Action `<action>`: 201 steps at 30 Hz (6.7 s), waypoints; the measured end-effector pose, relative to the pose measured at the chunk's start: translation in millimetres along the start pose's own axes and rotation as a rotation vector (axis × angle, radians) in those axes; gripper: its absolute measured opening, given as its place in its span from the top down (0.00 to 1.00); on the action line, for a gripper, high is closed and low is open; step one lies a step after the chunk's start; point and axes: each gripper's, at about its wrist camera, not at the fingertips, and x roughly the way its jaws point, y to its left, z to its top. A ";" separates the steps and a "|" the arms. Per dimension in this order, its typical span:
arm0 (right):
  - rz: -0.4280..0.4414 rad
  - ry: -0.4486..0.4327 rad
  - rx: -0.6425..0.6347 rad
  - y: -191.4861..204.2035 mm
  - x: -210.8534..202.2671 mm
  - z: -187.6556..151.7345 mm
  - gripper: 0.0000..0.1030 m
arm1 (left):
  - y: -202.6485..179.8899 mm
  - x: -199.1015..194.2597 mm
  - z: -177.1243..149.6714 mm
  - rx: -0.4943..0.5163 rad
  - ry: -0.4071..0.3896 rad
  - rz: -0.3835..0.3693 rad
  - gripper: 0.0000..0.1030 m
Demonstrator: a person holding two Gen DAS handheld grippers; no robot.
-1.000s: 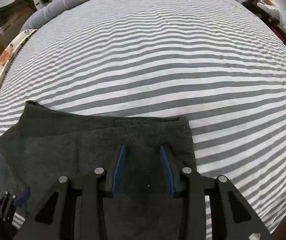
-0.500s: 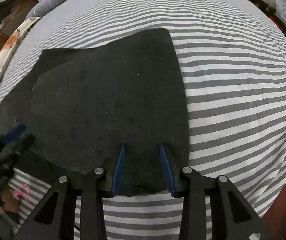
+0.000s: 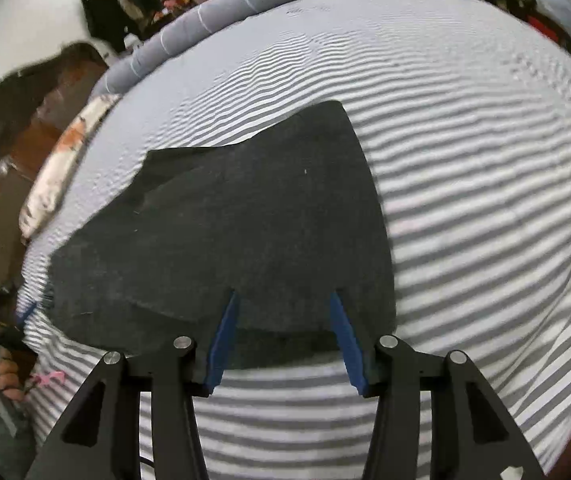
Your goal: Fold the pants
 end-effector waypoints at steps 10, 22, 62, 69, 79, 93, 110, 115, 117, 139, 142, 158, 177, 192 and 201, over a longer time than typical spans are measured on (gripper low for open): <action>0.086 0.015 0.129 -20.8 10.5 -5.7 0.54 | 80.4 3.9 6.2 -0.284 0.055 -0.008 0.40; 0.086 0.013 0.127 -26.6 8.5 -7.8 0.54 | 85.5 38.2 5.7 -0.391 0.130 -0.116 0.40; 0.006 0.012 0.074 -5.5 13.3 -8.5 0.54 | 91.2 59.3 1.3 -0.478 0.091 -0.174 0.71; -0.023 0.018 -0.007 17.3 18.2 -6.8 0.54 | 43.4 36.4 2.8 -0.298 0.016 -0.112 0.75; 0.007 0.043 -0.050 40.7 32.3 11.4 0.49 | -95.5 20.2 6.9 0.056 0.016 -0.115 0.77; 0.162 -0.016 0.147 -22.1 -8.1 15.3 0.49 | -295.8 91.4 -98.6 0.498 0.237 -0.229 0.77; 0.199 -0.074 0.337 -94.3 -22.3 13.6 0.48 | -336.5 200.8 -227.8 0.724 0.376 -0.039 0.72; 0.198 -0.086 0.350 -100.3 -25.1 14.7 0.48 | -336.1 187.1 -236.9 0.753 0.403 -0.128 0.55; 0.197 -0.090 0.349 -99.3 -26.6 15.2 0.48 | -335.9 178.4 -239.5 0.764 0.406 -0.152 0.50; 0.062 0.067 0.036 -17.6 33.7 93.0 0.77 | -229.7 148.6 -183.9 0.684 0.319 0.039 0.47; 0.030 0.065 0.006 -11.0 31.9 91.3 0.86 | -228.4 149.9 -183.1 0.692 0.321 0.040 0.47; -0.250 -0.006 -0.191 21.7 7.5 64.3 0.92 | -232.5 139.1 -176.0 0.764 0.291 0.104 0.46; -0.228 0.053 -0.103 -15.1 32.1 58.2 0.88 | -211.2 157.1 -184.8 0.871 0.330 0.174 0.46; -0.058 0.079 0.038 -18.8 -7.1 26.4 0.71 | -189.3 129.7 -170.6 0.757 0.317 0.121 0.46; -0.001 0.131 0.182 -10.5 30.7 28.1 0.62 | -176.3 124.8 -161.4 0.694 0.286 0.136 0.46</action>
